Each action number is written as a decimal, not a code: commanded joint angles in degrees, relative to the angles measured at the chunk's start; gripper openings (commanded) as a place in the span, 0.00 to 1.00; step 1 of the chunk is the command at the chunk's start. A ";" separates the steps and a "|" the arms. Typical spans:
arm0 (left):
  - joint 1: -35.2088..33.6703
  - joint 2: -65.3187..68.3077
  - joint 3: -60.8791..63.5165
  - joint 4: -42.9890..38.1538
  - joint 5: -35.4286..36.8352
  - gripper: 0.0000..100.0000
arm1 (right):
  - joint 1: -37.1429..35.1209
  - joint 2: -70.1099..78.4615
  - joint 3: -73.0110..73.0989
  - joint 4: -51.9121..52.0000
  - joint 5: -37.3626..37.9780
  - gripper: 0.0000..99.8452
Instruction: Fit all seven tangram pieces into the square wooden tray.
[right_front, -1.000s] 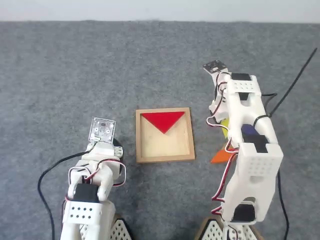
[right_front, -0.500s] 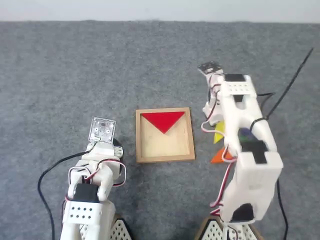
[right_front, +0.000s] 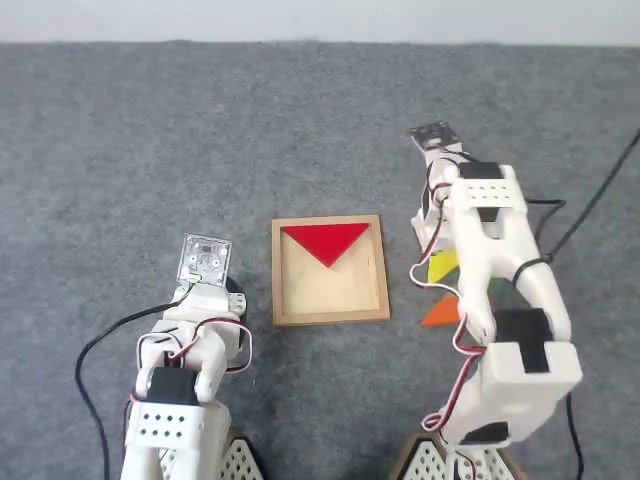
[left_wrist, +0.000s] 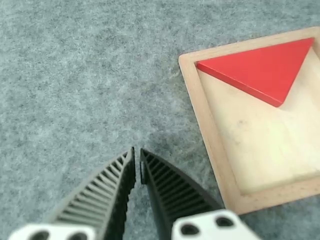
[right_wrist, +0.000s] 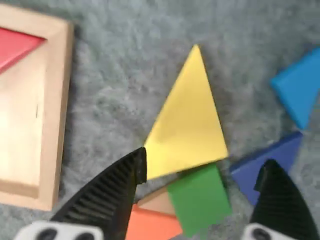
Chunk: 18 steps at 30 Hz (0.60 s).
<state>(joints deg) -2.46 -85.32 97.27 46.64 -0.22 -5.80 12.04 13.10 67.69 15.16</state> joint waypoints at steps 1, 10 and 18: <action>-0.26 -0.70 -0.48 0.09 0.35 0.01 | 0.40 4.18 -0.88 -4.35 -0.44 0.36; -0.26 -0.70 -0.48 0.09 0.35 0.01 | 0.31 11.38 -5.10 -1.98 0.70 0.34; -0.26 -0.70 -0.48 0.09 0.35 0.01 | 0.40 13.58 -8.00 0.04 0.53 0.20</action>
<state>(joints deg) -2.46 -85.32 97.27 46.64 -0.22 -5.63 24.88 6.59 67.34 15.34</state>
